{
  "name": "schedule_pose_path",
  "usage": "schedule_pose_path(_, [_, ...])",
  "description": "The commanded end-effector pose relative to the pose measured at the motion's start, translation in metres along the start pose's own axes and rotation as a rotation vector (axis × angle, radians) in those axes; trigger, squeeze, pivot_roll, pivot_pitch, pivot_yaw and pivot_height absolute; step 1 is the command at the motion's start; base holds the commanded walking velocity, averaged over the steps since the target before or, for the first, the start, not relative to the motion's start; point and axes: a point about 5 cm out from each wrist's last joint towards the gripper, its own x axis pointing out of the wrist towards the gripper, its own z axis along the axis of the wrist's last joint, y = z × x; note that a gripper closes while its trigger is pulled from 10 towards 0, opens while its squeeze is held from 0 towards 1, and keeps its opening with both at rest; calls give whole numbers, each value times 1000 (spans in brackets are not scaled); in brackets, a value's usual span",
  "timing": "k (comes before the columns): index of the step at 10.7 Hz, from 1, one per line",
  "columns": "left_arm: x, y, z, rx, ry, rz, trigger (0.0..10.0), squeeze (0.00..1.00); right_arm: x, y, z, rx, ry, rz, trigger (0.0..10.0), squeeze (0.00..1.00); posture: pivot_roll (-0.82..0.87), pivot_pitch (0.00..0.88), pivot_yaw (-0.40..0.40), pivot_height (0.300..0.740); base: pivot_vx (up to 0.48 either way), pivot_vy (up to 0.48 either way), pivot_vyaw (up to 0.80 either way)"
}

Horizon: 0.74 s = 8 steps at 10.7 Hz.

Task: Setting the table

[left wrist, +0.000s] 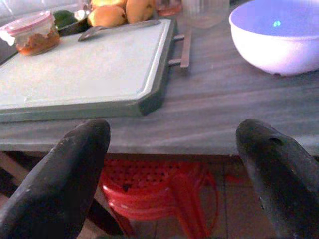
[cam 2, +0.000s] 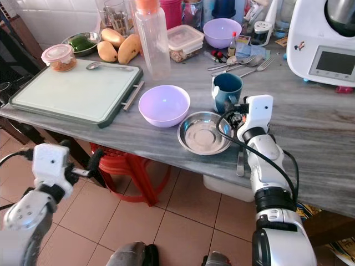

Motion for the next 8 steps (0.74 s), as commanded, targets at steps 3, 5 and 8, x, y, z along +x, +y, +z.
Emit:
schedule_pose_path(3, [8, 0, -2, -4, -7, 23, 10000, 0, 2, 5, 16, -16, -72, 4, 10000, 1000, 85, 0, 94, 740, 0, 0, 0])
schedule_pose_path(5, [16, -2, -2, -18, -28, 48, 10000, 0, 2, 5, 27, -36, -123, -12, 10000, 1000, 66, 0, 81, 740, 0, 0, 0])
schedule_pose_path(8, [34, 1, -1, -18, -52, 156, 10000, 0, -17, 13, 39, -60, -210, -82, 10000, 1000, 46, 0, 56, 740, 0, 0, 0])
